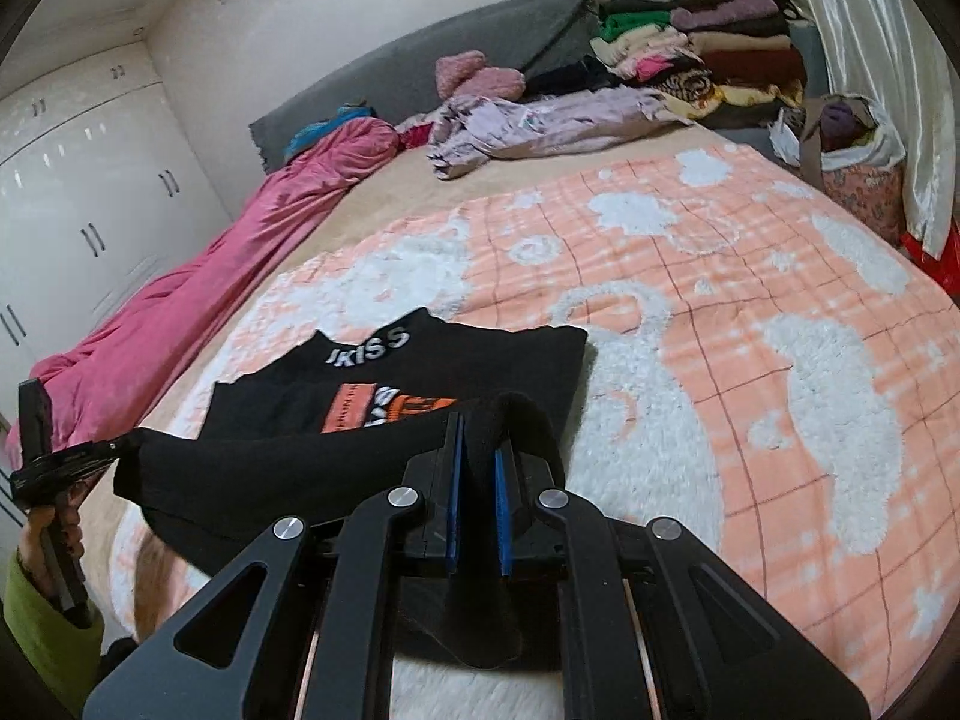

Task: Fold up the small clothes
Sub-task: 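Lift the hem with both tools and fold it over toward the collar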

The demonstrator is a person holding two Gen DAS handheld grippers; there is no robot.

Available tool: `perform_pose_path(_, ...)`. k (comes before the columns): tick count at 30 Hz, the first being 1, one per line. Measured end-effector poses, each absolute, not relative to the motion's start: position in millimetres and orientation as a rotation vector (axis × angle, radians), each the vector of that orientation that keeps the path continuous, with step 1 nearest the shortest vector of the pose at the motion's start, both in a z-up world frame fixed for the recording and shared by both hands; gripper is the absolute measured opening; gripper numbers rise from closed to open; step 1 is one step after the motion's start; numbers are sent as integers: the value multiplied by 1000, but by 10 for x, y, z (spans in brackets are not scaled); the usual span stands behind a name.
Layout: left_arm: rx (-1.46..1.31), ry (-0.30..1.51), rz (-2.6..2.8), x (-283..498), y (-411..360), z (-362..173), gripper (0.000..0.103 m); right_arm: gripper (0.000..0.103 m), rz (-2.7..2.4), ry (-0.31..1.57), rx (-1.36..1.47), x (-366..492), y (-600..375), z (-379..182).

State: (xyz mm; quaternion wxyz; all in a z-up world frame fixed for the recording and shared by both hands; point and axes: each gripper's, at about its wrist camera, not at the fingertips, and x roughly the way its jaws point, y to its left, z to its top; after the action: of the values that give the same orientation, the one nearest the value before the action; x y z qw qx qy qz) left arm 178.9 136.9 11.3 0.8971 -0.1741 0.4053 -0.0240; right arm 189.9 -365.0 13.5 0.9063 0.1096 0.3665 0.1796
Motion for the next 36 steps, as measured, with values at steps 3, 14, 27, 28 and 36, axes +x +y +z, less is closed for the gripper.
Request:
perform_pose_path(3,-371,849,-42,1908,1377,61,3,8,356,777,234,2008,-3642,58)
perform_pose_path(14,-374,880,2,2188,1391,-181,4,8,304,842,224,2295,-3563,-202)
perform_pose_path(27,-420,804,-29,1831,1506,-60,34,33,315,798,209,1942,-3630,-68)
perform_pose_path(28,-422,799,-34,1795,1503,-34,35,33,320,798,214,1907,-3639,-67)
perform_pose_path(36,-453,812,-79,1411,1490,-74,39,41,351,812,243,1633,-3629,-84)
